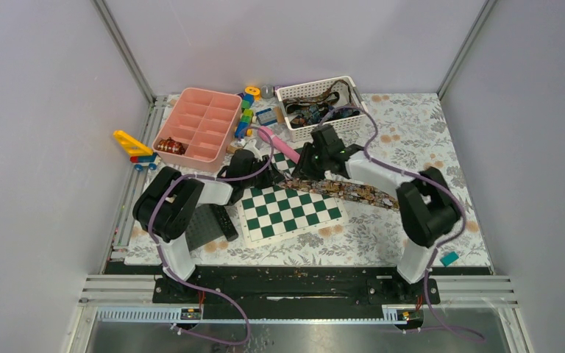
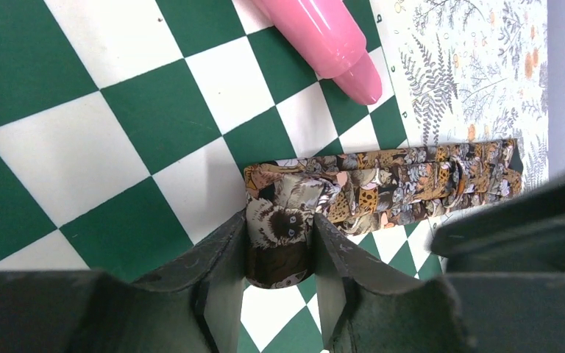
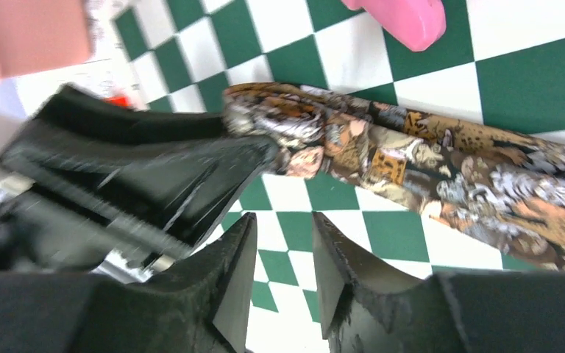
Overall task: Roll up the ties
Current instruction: Roll the tie at the center of the board.
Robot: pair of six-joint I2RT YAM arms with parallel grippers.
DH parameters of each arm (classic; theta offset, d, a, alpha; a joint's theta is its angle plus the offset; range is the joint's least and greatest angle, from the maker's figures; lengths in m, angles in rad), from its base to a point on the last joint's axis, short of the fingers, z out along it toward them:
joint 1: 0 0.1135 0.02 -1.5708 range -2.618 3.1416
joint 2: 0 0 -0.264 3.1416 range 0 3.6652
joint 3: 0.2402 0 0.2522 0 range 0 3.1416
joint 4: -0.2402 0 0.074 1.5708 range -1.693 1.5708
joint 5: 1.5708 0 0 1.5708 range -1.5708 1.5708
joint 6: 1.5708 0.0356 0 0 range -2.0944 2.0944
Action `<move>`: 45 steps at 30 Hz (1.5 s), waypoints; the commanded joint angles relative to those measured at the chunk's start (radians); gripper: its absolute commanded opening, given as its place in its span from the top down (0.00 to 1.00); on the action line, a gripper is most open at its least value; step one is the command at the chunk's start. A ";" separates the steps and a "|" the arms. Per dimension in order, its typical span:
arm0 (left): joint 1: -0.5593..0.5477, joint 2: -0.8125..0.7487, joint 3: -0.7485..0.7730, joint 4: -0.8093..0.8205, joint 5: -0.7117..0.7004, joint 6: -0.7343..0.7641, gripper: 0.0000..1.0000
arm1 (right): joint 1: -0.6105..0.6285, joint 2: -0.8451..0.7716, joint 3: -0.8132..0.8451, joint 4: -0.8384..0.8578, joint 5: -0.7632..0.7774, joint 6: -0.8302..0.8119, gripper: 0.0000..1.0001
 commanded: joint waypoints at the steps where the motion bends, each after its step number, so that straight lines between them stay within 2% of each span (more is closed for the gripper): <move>1: -0.013 -0.058 0.070 -0.103 -0.050 0.057 0.64 | -0.030 -0.208 -0.046 0.028 0.027 -0.040 0.58; 12: -0.076 -0.100 0.221 -0.435 -0.251 0.191 0.67 | -0.108 -0.418 -0.205 -0.019 0.084 -0.024 0.57; 22: -0.181 -0.044 0.407 -0.727 -0.562 0.298 0.68 | -0.148 -0.564 -0.267 -0.052 0.117 -0.046 0.57; 32: -0.250 0.048 0.543 -0.899 -0.784 0.386 0.68 | -0.189 -0.727 -0.298 -0.086 0.165 -0.057 0.57; 45: -0.312 0.158 0.646 -1.018 -0.956 0.474 0.69 | -0.194 -0.839 -0.269 -0.162 0.243 -0.111 0.55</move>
